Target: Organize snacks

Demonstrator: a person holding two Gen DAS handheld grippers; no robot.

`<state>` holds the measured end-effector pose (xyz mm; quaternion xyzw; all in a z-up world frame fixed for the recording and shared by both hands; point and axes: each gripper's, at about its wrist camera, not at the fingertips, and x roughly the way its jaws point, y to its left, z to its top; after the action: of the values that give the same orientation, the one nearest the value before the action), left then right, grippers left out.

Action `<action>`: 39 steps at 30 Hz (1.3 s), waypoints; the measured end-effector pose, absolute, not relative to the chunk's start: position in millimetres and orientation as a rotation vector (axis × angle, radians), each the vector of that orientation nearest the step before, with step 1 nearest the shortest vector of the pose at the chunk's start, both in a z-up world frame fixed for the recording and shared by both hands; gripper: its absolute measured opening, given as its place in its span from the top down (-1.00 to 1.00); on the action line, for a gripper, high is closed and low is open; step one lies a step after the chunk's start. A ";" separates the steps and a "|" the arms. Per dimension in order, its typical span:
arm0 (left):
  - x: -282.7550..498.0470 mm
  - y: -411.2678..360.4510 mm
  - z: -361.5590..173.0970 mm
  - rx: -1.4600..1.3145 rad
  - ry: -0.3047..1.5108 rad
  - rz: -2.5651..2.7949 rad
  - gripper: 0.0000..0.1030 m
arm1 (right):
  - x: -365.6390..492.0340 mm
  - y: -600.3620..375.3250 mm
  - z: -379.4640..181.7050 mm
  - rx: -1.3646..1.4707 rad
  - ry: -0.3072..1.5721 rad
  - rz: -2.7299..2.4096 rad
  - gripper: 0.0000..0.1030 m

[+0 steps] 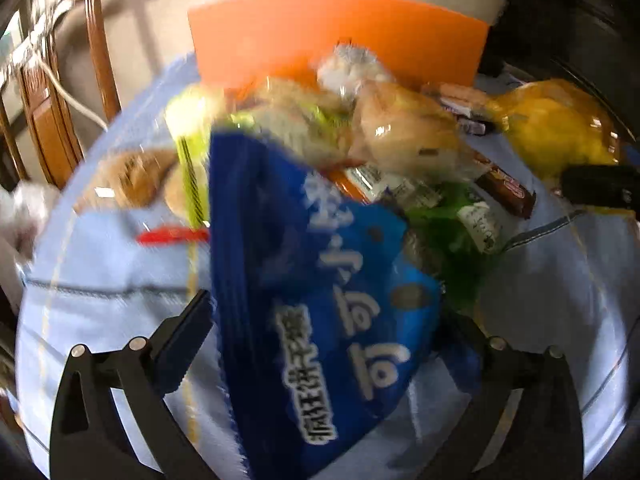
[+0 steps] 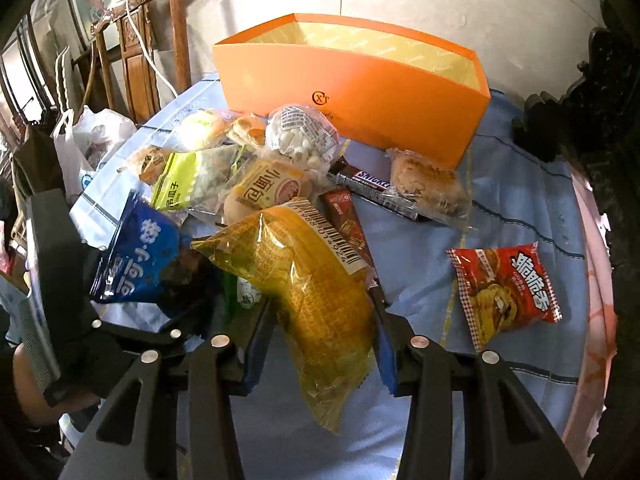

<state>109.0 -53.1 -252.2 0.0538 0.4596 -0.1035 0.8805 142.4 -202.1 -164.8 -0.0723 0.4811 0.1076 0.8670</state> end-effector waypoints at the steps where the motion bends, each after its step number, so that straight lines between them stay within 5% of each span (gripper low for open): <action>1: 107.5 -51.5 -250.1 0.088 0.950 -0.232 -0.52 | 141.1 -204.3 -164.0 -0.154 1.007 0.221 0.12; 2: 103.7 -51.2 -245.0 0.079 0.919 -0.267 0.29 | 140.5 -205.9 -163.5 -0.153 1.007 0.218 0.12; 15: 88.3 -18.9 -164.6 0.058 0.708 -0.368 0.32 | 142.0 -211.0 -138.6 -0.090 0.930 0.233 0.12; 29: 189.6 -27.2 0.5 0.109 0.514 -0.339 0.31 | 211.6 -220.4 29.2 -0.071 0.641 0.190 0.12; 39: 273.5 -60.1 50.0 0.169 0.468 -0.308 0.30 | 285.8 -226.5 94.4 -0.100 0.582 0.153 0.12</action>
<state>273.5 -60.1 50.0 0.0832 0.2308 -0.1519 0.9575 285.8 -226.5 94.4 -0.0493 0.2867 0.0754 0.9538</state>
